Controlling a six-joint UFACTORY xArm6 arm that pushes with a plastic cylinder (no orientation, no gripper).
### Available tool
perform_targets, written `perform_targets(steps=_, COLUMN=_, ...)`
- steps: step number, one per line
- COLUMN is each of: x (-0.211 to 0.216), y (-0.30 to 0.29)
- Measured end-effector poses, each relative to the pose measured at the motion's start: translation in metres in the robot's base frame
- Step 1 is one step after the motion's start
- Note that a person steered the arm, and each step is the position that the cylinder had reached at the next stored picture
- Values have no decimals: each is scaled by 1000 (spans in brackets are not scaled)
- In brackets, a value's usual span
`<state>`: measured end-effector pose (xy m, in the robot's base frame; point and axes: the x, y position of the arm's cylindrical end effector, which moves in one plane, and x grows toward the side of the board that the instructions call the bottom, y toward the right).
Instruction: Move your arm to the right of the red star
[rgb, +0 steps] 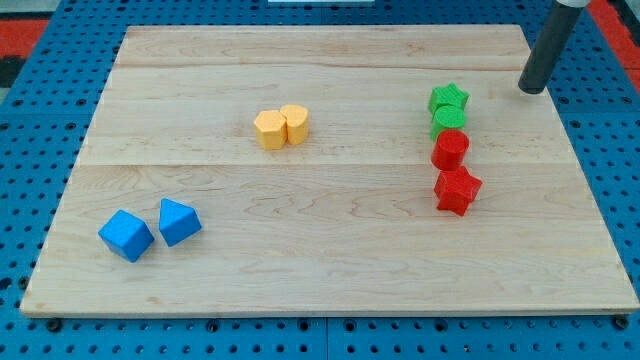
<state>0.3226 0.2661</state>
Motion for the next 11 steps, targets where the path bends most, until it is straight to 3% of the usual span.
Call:
perform_targets(steps=2, x=1, y=-28)
perform_targets(steps=7, x=0, y=-30)
perform_targets(steps=8, x=30, y=-34)
perform_targets(steps=10, x=52, y=-56)
perform_targets(steps=11, x=114, y=-41)
